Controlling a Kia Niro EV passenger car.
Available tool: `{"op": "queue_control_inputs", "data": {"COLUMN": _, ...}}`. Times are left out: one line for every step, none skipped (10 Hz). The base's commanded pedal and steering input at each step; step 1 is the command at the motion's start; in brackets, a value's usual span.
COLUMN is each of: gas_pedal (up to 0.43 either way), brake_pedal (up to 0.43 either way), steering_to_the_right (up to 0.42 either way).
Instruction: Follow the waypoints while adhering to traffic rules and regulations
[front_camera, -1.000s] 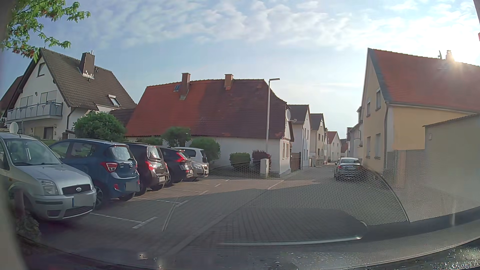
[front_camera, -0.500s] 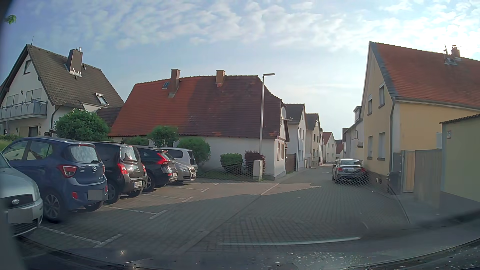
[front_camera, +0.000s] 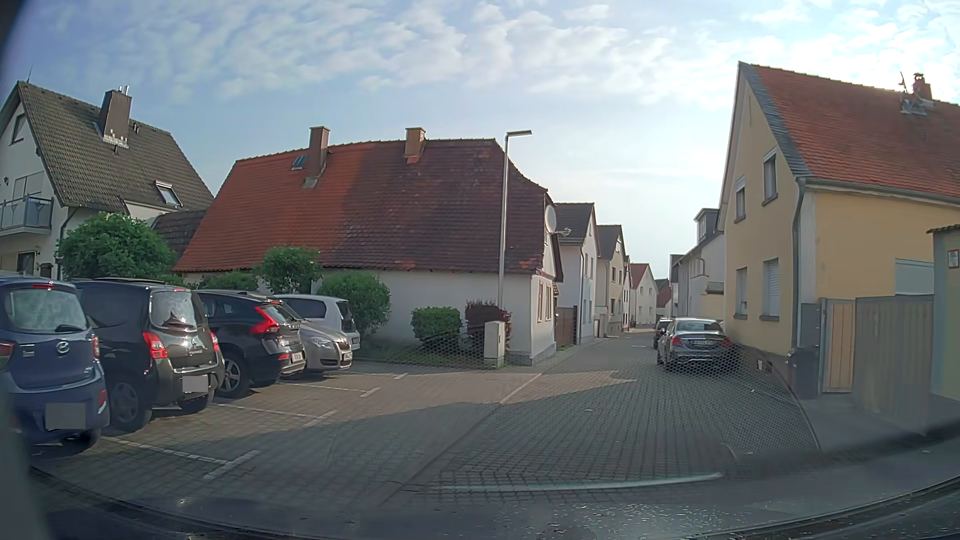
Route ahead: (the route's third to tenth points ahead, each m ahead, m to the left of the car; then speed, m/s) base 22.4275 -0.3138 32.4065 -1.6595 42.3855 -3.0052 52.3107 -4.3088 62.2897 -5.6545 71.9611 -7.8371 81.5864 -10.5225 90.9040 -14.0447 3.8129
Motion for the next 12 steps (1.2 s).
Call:
{"op": "queue_control_inputs", "data": {"gas_pedal": 0.197, "brake_pedal": 0.0, "steering_to_the_right": 0.075}}
{"op": "queue_control_inputs", "data": {"gas_pedal": 0.197, "brake_pedal": 0.0, "steering_to_the_right": 0.075}}
{"op": "queue_control_inputs", "data": {"gas_pedal": 0.197, "brake_pedal": 0.0, "steering_to_the_right": 0.075}}
{"op": "queue_control_inputs", "data": {"gas_pedal": 0.197, "brake_pedal": 0.0, "steering_to_the_right": 0.075}}
{"op": "queue_control_inputs", "data": {"gas_pedal": 0.197, "brake_pedal": 0.0, "steering_to_the_right": 0.071}}
{"op": "queue_control_inputs", "data": {"gas_pedal": 0.197, "brake_pedal": 0.0, "steering_to_the_right": 0.068}}
{"op": "queue_control_inputs", "data": {"gas_pedal": 0.197, "brake_pedal": 0.0, "steering_to_the_right": 0.067}}
{"op": "queue_control_inputs", "data": {"gas_pedal": 0.197, "brake_pedal": 0.0, "steering_to_the_right": 0.068}}
{"op": "queue_control_inputs", "data": {"gas_pedal": 0.197, "brake_pedal": 0.0, "steering_to_the_right": 0.067}}
{"op": "queue_control_inputs", "data": {"gas_pedal": 0.197, "brake_pedal": 0.0, "steering_to_the_right": 0.065}}
{"op": "queue_control_inputs", "data": {"gas_pedal": 0.189, "brake_pedal": 0.0, "steering_to_the_right": 0.064}}
{"op": "queue_control_inputs", "data": {"gas_pedal": 0.189, "brake_pedal": 0.0, "steering_to_the_right": 0.06}}
